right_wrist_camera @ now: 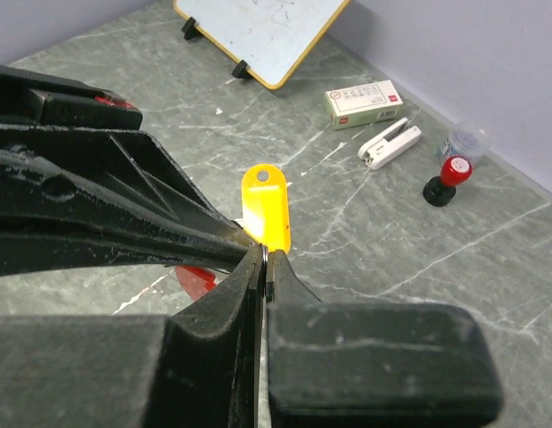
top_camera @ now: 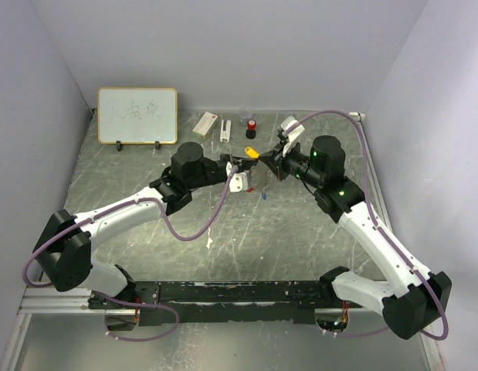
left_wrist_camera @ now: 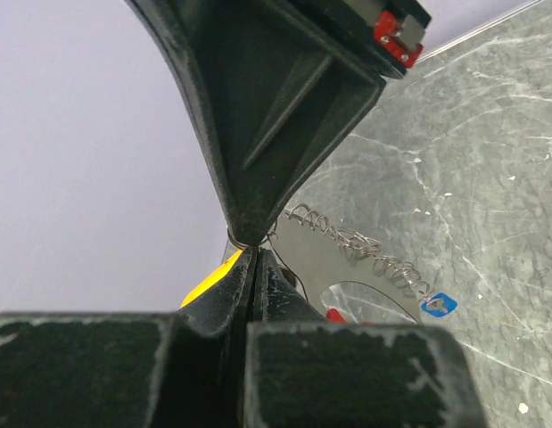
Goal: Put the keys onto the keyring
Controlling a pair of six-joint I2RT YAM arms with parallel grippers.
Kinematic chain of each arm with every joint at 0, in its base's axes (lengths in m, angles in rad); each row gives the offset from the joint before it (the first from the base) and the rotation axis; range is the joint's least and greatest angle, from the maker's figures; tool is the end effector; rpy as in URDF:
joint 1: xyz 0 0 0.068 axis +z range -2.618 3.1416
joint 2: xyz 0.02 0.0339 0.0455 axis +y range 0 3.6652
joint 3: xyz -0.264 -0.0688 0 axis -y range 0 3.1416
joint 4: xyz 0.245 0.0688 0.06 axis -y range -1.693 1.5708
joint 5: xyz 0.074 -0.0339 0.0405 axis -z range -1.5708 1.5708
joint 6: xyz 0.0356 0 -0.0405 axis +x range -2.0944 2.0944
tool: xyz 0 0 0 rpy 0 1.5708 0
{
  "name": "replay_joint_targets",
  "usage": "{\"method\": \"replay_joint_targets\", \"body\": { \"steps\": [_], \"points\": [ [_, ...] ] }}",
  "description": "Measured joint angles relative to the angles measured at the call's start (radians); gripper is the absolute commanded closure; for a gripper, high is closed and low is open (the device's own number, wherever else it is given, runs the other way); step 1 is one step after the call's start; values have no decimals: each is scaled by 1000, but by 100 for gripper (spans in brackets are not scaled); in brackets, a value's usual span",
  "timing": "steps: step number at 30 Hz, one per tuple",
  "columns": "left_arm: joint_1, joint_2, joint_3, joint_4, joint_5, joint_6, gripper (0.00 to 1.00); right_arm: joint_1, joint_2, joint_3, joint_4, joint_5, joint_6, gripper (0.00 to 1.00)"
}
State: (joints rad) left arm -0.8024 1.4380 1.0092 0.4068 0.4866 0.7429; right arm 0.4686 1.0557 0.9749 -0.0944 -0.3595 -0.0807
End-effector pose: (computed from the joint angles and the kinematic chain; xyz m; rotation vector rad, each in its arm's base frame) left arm 0.2231 -0.2548 0.3256 1.3616 0.8536 -0.4329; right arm 0.2126 0.1217 0.3646 -0.7322 1.6141 0.5956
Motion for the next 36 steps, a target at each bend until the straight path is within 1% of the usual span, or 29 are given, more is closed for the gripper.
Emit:
{"method": "replay_joint_targets", "body": {
  "steps": [4,9,28,33,36],
  "points": [
    [0,0,10,-13,-4,17,93,0,39,75,-93,0,-11,100],
    [-2,0,11,-43,-13,31,93,0,60,106,-167,-3,-18,100],
    [-15,32,31,-54,-64,39,93,-1,83,118,-271,13,-38,100],
    [-15,34,32,-53,-64,51,93,-1,113,167,-327,16,-47,100],
    [-14,34,31,-53,-64,61,93,-1,154,230,-392,18,-52,100]
  ]
}}
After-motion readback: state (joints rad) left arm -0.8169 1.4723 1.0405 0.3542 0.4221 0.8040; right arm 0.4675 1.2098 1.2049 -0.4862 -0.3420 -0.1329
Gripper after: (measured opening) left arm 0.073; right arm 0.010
